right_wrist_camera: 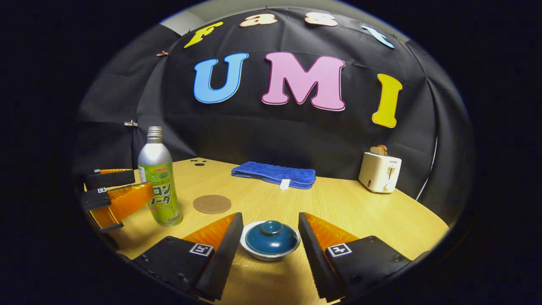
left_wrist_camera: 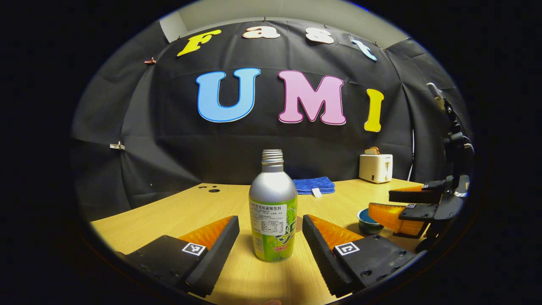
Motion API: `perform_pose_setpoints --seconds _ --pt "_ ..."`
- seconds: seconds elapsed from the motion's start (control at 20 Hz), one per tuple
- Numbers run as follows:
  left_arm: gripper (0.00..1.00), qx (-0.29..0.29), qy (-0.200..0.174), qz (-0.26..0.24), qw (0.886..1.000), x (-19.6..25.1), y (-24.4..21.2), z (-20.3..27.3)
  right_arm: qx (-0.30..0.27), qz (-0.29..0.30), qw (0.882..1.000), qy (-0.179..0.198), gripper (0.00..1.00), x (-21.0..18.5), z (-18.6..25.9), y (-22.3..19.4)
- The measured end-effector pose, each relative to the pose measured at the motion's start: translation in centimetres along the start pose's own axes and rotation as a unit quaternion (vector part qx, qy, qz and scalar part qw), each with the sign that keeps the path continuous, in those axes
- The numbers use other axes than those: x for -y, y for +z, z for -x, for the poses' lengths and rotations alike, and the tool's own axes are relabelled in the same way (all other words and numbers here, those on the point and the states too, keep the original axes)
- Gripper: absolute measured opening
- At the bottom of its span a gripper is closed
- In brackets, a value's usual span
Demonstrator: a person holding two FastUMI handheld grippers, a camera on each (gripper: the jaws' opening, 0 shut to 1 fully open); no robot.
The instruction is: Open the teacup lid with one hand, grasp the water bottle and pour water into the teacup with the other hand; after pouring, place the water bottle on the coaster and then close the teacup lid.
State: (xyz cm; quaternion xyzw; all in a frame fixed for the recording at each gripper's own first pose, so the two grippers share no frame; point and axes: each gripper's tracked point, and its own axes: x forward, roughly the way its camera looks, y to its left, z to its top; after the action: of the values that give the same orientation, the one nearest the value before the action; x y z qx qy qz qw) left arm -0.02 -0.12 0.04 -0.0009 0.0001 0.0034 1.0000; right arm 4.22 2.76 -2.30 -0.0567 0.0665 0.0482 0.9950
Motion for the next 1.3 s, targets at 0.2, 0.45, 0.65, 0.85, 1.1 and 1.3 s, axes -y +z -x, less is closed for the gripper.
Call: perform_pose_setpoints --seconds 0.2,0.45,0.65,0.85,1.1,1.3 --pt "0.95 0.0 0.0 0.0 1.0 0.0 0.0 0.0 -0.012 0.0 1.0 0.007 0.75 0.1 -1.4 -0.3" --pt "0.95 0.0 0.0 0.0 1.0 0.0 -0.1 0.0 -0.043 -0.011 0.999 0.021 0.47 0.0 -2.2 -1.3" --pt "0.95 0.0 0.0 0.0 1.0 0.1 -0.1 0.0 -0.049 0.003 0.998 0.037 0.49 -0.5 -2.3 -1.4" --pt "0.95 0.0 0.0 0.0 1.0 0.1 -0.1 0.0 -0.048 0.01 0.998 0.028 0.33 -0.4 -2.3 -1.4" --pt "0.95 0.0 0.0 0.0 1.0 0.1 0.0 -0.1 -0.036 0.005 0.999 0.029 0.26 -0.2 -1.8 -1.0" --pt "0.94 0.0 0.0 0.0 1.0 0.1 0.0 0.0 0.009 0.009 1.0 0.016 0.27 0.1 -0.9 0.4"
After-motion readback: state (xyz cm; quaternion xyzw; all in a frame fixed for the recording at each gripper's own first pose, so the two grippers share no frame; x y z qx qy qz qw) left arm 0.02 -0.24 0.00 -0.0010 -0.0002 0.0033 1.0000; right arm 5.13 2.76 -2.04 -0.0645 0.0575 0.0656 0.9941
